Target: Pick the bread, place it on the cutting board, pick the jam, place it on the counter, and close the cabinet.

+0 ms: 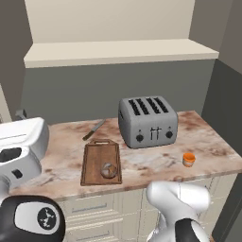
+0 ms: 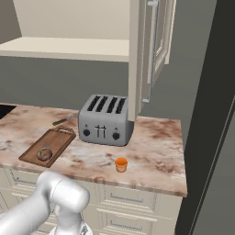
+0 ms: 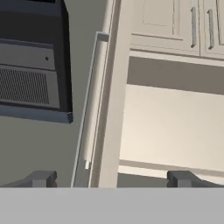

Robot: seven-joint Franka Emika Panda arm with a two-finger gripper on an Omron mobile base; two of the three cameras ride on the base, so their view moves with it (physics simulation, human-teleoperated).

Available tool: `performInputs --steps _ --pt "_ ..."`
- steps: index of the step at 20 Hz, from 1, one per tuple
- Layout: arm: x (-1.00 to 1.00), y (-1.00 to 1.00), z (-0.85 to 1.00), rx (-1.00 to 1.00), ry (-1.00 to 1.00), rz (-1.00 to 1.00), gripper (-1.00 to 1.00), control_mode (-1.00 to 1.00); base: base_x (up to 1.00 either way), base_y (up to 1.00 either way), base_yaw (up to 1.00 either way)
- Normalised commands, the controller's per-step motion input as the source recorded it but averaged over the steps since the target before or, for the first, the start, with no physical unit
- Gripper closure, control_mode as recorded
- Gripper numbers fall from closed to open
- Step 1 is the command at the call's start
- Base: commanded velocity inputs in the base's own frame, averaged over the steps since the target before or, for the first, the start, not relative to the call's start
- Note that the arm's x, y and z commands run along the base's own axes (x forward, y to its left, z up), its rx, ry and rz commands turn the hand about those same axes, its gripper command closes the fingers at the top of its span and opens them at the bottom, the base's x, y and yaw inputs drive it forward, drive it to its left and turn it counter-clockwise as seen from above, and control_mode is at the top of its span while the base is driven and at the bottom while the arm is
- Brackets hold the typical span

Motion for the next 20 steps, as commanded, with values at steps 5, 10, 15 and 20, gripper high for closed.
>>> performInputs --steps 5,10,15,20 --pt "0.34 0.01 0.0 0.0 -0.04 -0.07 -1.0 -1.0 0.0 0.0 0.0" --pt "0.37 0.03 0.0 0.0 -0.04 -0.07 -1.0 -1.0 0.0 0.0 0.0" --pt "0.26 0.01 0.0 0.0 -0.06 -0.06 -1.0 -1.0 0.0 0.0 0.0" --pt "0.19 0.0 0.0 0.0 -0.04 -0.07 -1.0 -1.0 0.0 0.0 0.0"
